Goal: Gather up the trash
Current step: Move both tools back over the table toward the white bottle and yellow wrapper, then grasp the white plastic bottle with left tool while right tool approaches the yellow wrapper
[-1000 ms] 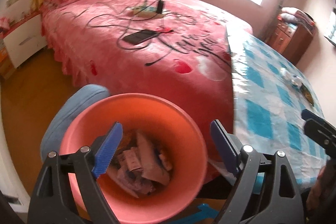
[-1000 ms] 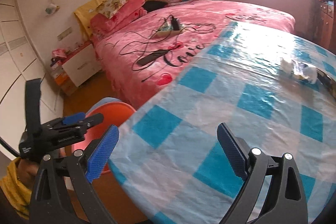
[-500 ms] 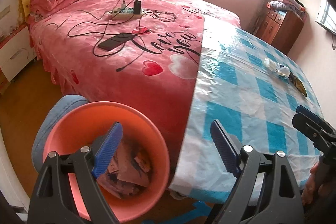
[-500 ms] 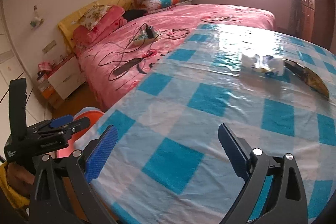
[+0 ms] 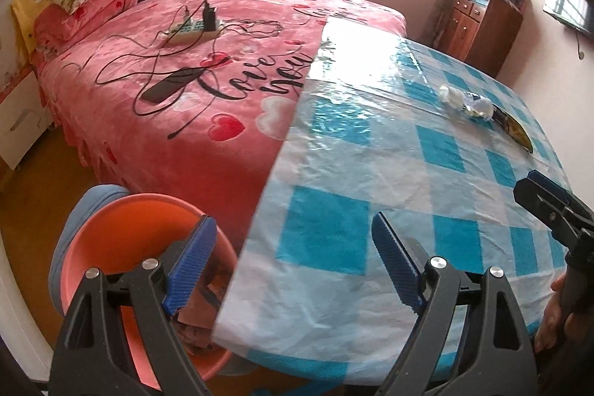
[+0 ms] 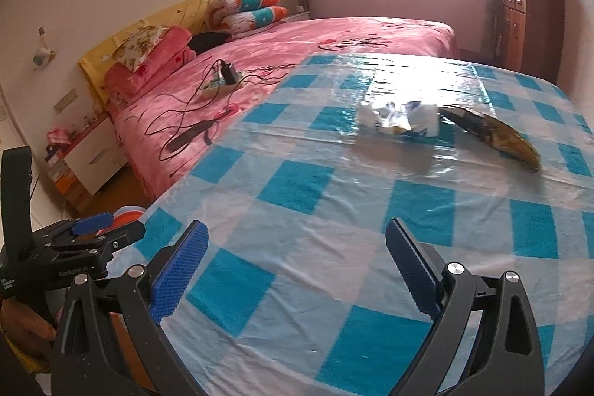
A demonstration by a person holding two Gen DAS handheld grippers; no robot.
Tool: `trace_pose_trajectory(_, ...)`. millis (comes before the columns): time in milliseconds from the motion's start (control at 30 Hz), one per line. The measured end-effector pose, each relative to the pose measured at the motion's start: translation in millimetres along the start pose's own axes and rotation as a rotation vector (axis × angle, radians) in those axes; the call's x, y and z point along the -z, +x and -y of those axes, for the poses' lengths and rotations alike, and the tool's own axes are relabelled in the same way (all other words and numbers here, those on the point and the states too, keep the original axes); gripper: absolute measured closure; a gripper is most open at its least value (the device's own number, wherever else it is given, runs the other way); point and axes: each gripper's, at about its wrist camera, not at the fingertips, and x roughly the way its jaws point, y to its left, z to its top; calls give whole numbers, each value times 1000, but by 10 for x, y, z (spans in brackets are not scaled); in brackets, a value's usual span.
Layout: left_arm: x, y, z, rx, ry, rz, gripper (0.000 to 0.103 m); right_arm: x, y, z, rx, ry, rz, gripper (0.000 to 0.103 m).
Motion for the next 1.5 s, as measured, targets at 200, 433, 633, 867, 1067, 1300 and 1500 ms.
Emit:
trace_pose_trajectory(200, -25, 18, 169, 2, 24, -4, 17, 10, -33, 146, 27, 12, 5, 8)
trace_pose_trajectory(433, -45, 42, 369, 13, 51, -10, 17, 13, -77, 335, 57, 36, 13, 8)
trace_pose_trajectory(633, -68, 80, 560, 30, 78, -23, 17, 20, -135, 503, 93, 47, 28, 8)
trace_pose_trajectory(867, -104, 115, 797, 43, 106, -33, 17, 22, -193, 734, 132, 76, 39, 8)
trace_pose_trajectory(1067, -127, 145, 1016, 41, 146, -33, 17, 14, -239, 942, 121, 131, 33, 8)
trace_pose_trajectory(1300, -205, 173, 1284, 67, 170, -45, 17, -2, -306, 1153, 124, 168, 29, 8)
trace_pose_trajectory(1500, -392, 237, 1546, 116, 152, -46, 17, -19, -348, 1473, 80, 271, 18, 8)
